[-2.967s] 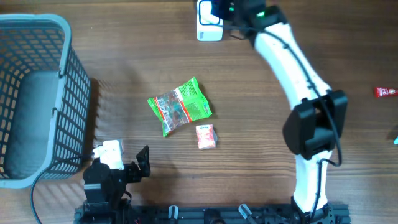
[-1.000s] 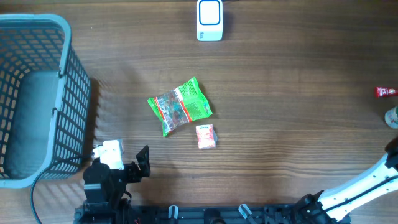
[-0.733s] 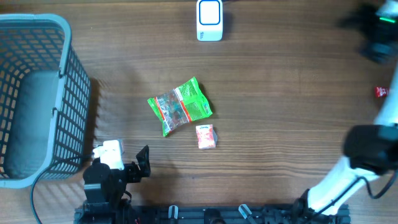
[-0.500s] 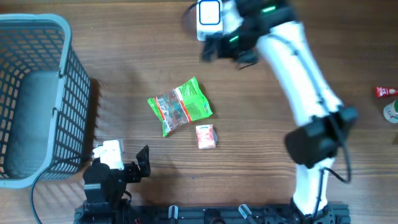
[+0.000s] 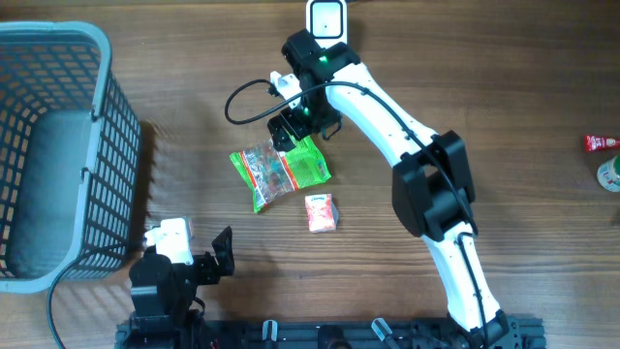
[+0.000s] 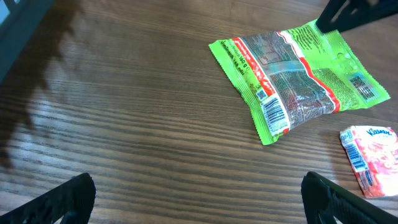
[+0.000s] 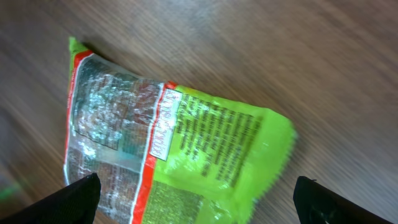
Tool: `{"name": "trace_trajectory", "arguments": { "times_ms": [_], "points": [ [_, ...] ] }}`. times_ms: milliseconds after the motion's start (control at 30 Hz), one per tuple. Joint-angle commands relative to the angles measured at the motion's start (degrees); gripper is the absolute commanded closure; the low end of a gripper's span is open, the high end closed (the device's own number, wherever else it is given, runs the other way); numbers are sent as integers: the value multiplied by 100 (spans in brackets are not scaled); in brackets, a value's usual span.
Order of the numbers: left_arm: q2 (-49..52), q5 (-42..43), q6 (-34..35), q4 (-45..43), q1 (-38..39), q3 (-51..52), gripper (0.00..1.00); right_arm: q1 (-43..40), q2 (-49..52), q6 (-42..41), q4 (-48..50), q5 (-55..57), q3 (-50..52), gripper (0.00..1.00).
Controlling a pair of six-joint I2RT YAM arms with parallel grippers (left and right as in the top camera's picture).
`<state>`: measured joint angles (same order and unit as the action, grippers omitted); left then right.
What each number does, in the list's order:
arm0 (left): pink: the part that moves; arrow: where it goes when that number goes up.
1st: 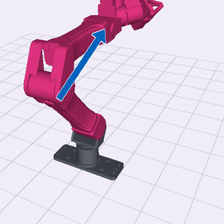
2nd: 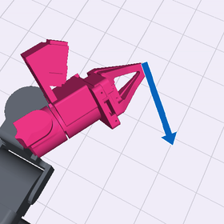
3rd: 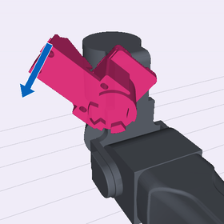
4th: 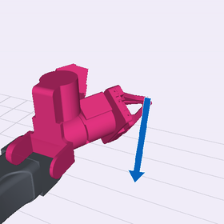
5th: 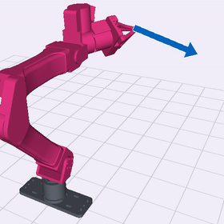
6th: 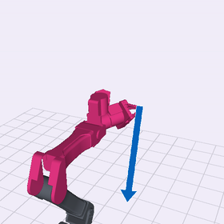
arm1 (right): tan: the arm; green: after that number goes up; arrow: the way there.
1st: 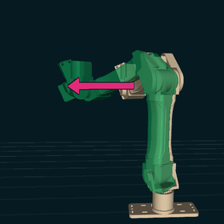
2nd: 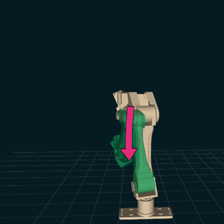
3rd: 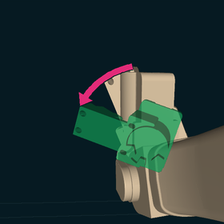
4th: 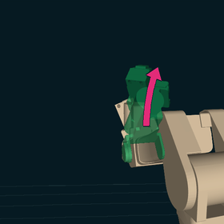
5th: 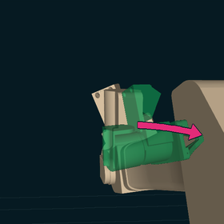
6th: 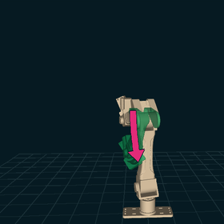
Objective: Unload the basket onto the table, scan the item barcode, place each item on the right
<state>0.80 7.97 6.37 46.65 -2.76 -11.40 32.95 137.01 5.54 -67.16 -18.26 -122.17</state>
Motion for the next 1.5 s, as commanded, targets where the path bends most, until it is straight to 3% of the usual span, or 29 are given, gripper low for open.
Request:
{"name": "trace_trajectory", "arguments": {
  "times_ms": [0,167,200,267,300,333,433,600,667,833,933,1100,1333,1367,1400,1467],
  "points": [
    [-44,-11,33,-11,-20,63,0,-39,632,179,4,-367,-4,0],
    [-44,-13,33,-13,-20,63,0,35,1349,190,-772,-380,-4,1],
    [-44,-11,33,-11,-20,63,0,63,1425,188,-879,-439,-4,12],
    [-44,-13,33,-11,-20,63,0,131,1519,168,-1045,-743,-4,60],
    [-44,-13,33,-11,-20,63,0,157,1541,-55,-1049,-750,-4,91],
    [-44,-13,33,-11,-20,63,0,164,1541,-435,-1036,-782,-4,96],
    [-44,-13,33,-11,-20,63,0,83,1495,-472,-966,-1587,-28,96],
    [-44,-13,33,-11,-20,63,0,-702,570,1353,-1526,-4708,-28,95],
    [-44,-13,33,-11,-20,63,0,-1043,181,1998,-1875,-5305,-28,95],
    [-44,-13,33,-11,-20,63,0,-1338,37,2583,-2465,-5134,-7,96],
    [-44,-11,33,-11,-20,63,0,-1338,39,1644,-2319,-3394,-7,95],
    [-44,-13,33,-11,-20,63,0,-1338,35,2553,-2498,-4992,-7,96],
    [-44,-13,33,-11,-20,63,0,-1370,39,2083,-2308,-2374,7,95],
    [-44,-13,33,-11,-20,63,0,-1370,39,1602,-2135,-1720,105,92],
    [-44,-13,33,-11,-20,63,0,-1368,39,839,-1928,-866,247,41],
    [-44,-13,33,-11,-20,63,0,-1370,39,4,-1703,603,560,5]
  ]
}}
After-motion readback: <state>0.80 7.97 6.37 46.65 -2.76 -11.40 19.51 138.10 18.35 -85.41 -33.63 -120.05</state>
